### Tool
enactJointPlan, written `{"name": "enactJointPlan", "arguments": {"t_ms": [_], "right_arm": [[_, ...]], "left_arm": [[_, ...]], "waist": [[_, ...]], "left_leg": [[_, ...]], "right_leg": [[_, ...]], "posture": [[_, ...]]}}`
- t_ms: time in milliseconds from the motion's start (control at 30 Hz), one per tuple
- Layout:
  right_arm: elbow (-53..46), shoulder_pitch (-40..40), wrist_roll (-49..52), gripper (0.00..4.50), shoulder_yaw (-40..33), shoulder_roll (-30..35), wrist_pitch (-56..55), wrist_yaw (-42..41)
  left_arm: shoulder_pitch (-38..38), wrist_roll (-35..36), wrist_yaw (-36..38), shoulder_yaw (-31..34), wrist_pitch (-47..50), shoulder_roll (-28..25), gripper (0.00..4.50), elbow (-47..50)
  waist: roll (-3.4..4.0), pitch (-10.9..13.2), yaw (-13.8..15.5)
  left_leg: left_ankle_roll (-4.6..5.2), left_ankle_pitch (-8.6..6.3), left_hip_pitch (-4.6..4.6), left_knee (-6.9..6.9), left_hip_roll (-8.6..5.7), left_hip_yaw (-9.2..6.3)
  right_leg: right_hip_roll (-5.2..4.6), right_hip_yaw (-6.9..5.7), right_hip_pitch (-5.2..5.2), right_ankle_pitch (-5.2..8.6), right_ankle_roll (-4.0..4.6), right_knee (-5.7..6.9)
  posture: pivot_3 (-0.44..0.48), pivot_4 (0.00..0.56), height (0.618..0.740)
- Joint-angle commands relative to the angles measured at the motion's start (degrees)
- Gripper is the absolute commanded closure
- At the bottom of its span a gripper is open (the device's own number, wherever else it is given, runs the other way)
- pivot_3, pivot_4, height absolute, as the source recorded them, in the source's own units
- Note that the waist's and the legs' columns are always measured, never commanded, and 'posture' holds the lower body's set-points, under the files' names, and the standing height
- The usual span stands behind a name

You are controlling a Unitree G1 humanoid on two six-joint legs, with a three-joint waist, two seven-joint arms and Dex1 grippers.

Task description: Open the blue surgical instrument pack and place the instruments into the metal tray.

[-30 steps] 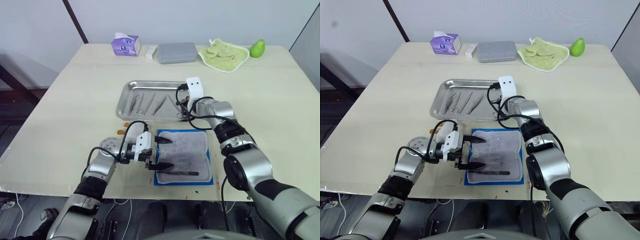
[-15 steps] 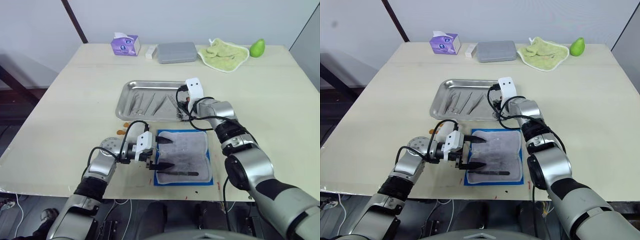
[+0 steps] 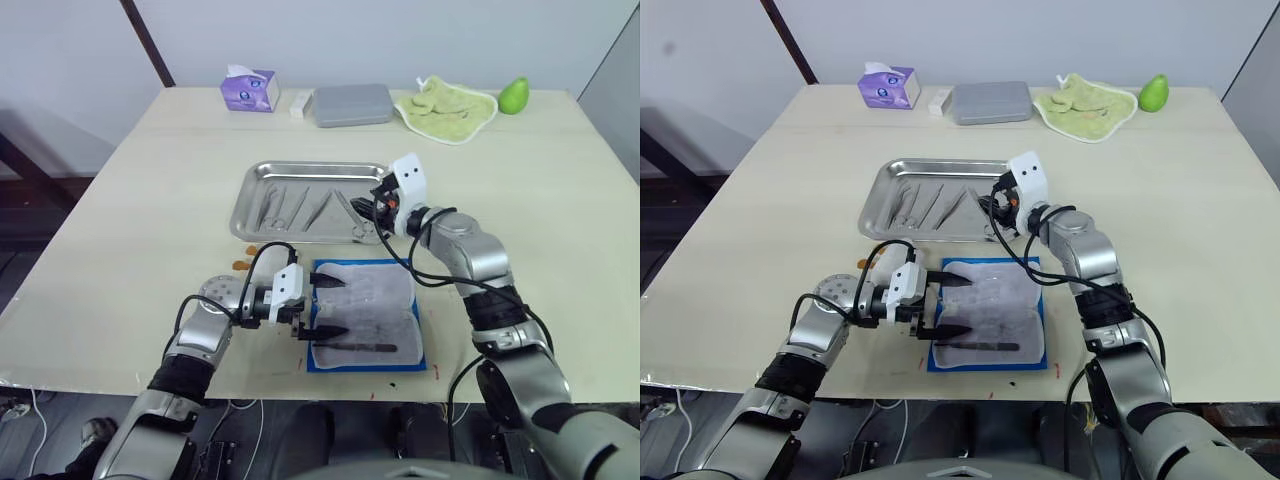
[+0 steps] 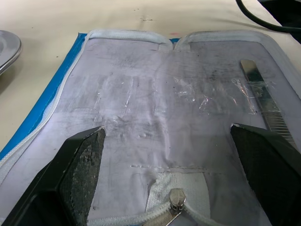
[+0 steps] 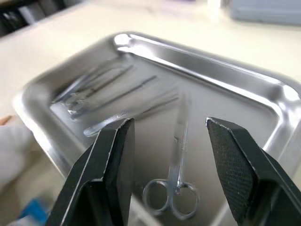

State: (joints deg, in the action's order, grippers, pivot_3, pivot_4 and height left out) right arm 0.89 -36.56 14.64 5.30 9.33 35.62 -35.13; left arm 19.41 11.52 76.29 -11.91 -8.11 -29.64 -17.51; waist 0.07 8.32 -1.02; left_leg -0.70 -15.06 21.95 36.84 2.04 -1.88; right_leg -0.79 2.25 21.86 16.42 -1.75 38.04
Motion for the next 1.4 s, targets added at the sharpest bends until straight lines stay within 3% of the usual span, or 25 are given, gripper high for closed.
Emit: {"name": "enactJointPlan", "arguments": {"t_ms": [33,67,133,200,233,467,733,900,1033,1367,1400], "right_arm": [[-12.35,4.73,6.71,1.82,-1.27,4.57,0.89,-7.46],[-14.51,6.17,8.30,1.82,-1.64,6.09,1.97,-8.77],[-18.31,9.08,10.58,1.40,-2.25,9.19,2.08,-10.93],[-20.93,11.38,12.08,0.70,-2.61,11.63,2.02,-12.24],[-22.92,13.29,13.45,0.02,-3.07,13.52,2.25,-13.82],[-35.06,30.27,19.33,0.02,-9.40,28.31,-1.33,-24.27],[-37.64,44.27,21.04,0.02,-19.54,37.99,-6.74,-31.67],[-37.54,47.14,22.10,0.02,-22.67,40.55,-8.28,-33.54],[-39.39,45.95,18.80,0.02,-18.42,39.49,-9.31,-29.49],[-38.16,38.34,4.13,0.02,3.17,33.38,-11.23,-19.31],[-37.60,37.34,3.36,0.26,5.11,32.53,-10.85,-18.86]], "left_arm": [[-2.16,-2.77,0.06,-2.56,1.45,-0.69,0.00,-2.90],[-2.12,-2.72,0.12,-2.54,1.55,-0.75,0.00,-2.80],[-2.04,-2.67,0.24,-2.52,1.64,-0.84,0.00,-2.68],[-1.92,-2.59,0.39,-2.48,1.70,-0.93,0.00,-2.68],[-1.81,-2.58,0.50,-2.48,1.70,-0.96,0.00,-2.77],[-0.64,-2.79,2.05,-2.22,-0.39,-1.34,0.00,-6.46],[0.06,-3.02,3.35,-2.31,-2.64,-1.29,0.00,-9.49],[0.49,-3.04,3.87,-2.27,-3.28,-1.34,0.00,-10.42],[0.58,-3.01,4.23,-2.15,-3.76,-1.51,0.00,-10.89],[0.62,-2.74,4.98,-2.08,-4.27,-1.90,0.00,-11.19],[0.56,-2.73,5.06,-2.12,-4.22,-2.01,0.00,-11.00]], "waist": [[-0.01,0.01,0.06],[-0.01,0.01,0.11],[-0.02,0.02,0.00],[-0.03,0.03,-0.18],[-0.03,0.03,-0.17],[-0.14,0.10,-0.03],[-0.35,0.22,-0.02],[-0.36,0.21,-0.04],[-0.36,0.21,-0.05],[-0.37,0.21,-0.10],[-0.38,0.21,-0.10]], "left_leg": [[0.00,0.00,0.02,0.00,0.00,0.00],[0.00,0.00,0.02,0.00,0.00,0.01],[0.00,0.00,0.00,0.00,0.00,0.00],[0.00,0.00,-0.05,0.00,-0.04,0.01],[0.00,0.00,-0.09,0.00,-0.01,0.02],[0.00,0.00,0.01,0.01,-0.12,0.05],[0.00,0.00,-0.18,0.12,0.04,0.08],[0.00,0.00,-0.19,0.12,0.06,0.12],[0.00,0.00,-0.20,0.12,0.08,0.09],[0.00,0.00,-0.19,0.12,0.09,0.10],[0.00,0.00,-0.19,0.12,0.09,0.10]], "right_leg": [[-0.01,-0.03,-0.01,0.00,0.00,0.00],[0.00,-0.03,0.00,0.00,0.00,-0.02],[-0.01,-0.01,-0.01,0.00,0.00,-0.03],[0.01,0.05,-0.02,0.01,-0.02,-0.01],[0.06,0.09,-0.02,0.02,-0.03,-0.02],[0.05,0.07,-0.08,0.04,-0.03,-0.13],[0.22,0.09,-0.24,0.16,-0.26,-0.07],[0.27,0.14,-0.24,0.16,-0.27,-0.07],[0.30,0.13,-0.24,0.16,-0.26,-0.06],[0.32,0.14,-0.22,0.16,-0.26,-0.06],[0.32,0.14,-0.21,0.16,-0.26,-0.06]], "posture": [[0.000,0.150,0.740],[0.000,0.150,0.740],[0.000,0.150,0.740],[0.000,0.150,0.740],[0.000,0.150,0.740],[0.000,0.150,0.740],[0.000,0.150,0.740],[0.000,0.150,0.740],[0.000,0.150,0.740],[0.000,0.150,0.740],[0.000,0.150,0.740]]}}
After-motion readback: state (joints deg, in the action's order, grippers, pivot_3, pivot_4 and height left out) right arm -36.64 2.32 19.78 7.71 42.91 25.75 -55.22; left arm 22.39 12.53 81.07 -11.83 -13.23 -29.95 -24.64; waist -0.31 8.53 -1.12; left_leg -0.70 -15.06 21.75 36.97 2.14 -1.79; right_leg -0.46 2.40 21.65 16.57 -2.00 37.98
